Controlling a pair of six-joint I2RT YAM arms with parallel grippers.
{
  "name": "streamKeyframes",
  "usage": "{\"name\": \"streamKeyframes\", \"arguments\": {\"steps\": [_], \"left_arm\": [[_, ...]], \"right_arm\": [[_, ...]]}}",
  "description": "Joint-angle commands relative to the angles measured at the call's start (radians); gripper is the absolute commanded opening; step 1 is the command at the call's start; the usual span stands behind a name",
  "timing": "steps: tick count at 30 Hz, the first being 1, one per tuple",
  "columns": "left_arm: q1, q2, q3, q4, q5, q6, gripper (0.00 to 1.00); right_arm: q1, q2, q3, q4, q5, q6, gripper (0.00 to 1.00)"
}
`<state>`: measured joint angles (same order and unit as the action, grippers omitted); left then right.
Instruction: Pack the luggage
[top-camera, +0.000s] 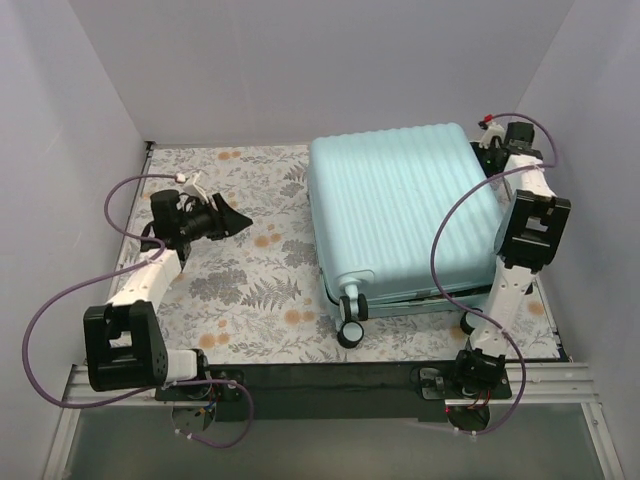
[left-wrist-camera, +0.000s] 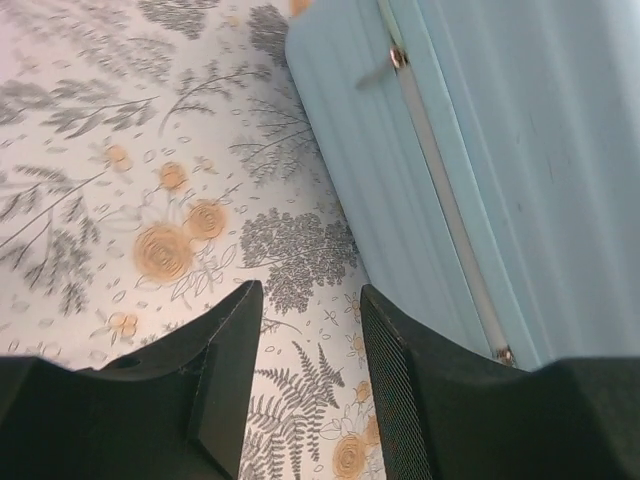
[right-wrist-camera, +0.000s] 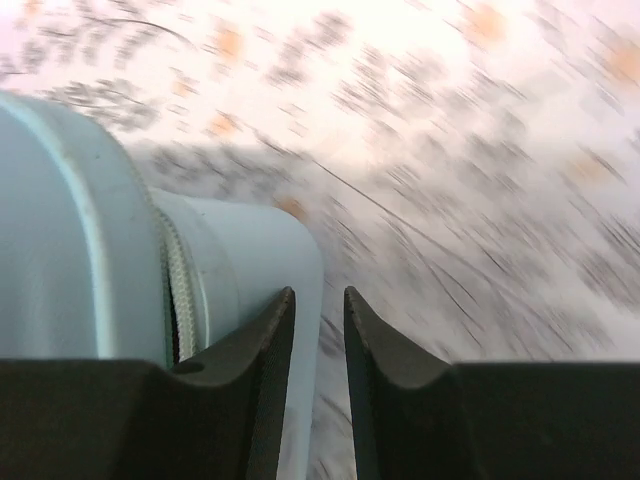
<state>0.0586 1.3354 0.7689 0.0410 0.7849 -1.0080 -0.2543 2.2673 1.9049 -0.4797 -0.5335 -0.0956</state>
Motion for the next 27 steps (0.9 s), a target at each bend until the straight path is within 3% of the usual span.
{"name": "streamKeyframes", "arguments": {"steps": [1, 6, 9, 11, 16, 20, 27], "left_arm": [[0.070, -0.099, -0.048, -0.107, -0.108, -0.130, 0.43], [0.139, -0.211, -0.066, -0.237, -0.125, -0.113, 0.45], [0.164, -0.269, -0.066, -0.279, -0.147, -0.112, 0.50], [0.179, -0.286, -0.069, -0.282, -0.153, -0.122, 0.52], [0.199, -0.268, -0.069, -0.236, -0.222, -0.210, 0.55], [0.218, -0.260, -0.068, -0.188, -0.197, -0.265, 0.54], [0.218, -0.259, -0.069, -0.124, -0.245, -0.280, 0.55]], "right_arm": [[0.251, 0.034, 0.074, 0.007, -0.302, 0.011, 0.35], [0.479, 0.063, 0.149, 0.168, -0.425, 0.089, 0.37], [0.526, 0.051, 0.239, 0.265, -0.404, 0.152, 0.43], [0.514, 0.014, 0.273, 0.314, -0.347, 0.177, 0.54], [0.330, -0.101, 0.272, 0.351, -0.186, 0.253, 0.63], [0.149, -0.291, 0.168, 0.268, -0.100, 0.277, 0.65], [-0.106, -0.740, -0.436, -0.011, -0.002, 0.261, 0.61]]}}
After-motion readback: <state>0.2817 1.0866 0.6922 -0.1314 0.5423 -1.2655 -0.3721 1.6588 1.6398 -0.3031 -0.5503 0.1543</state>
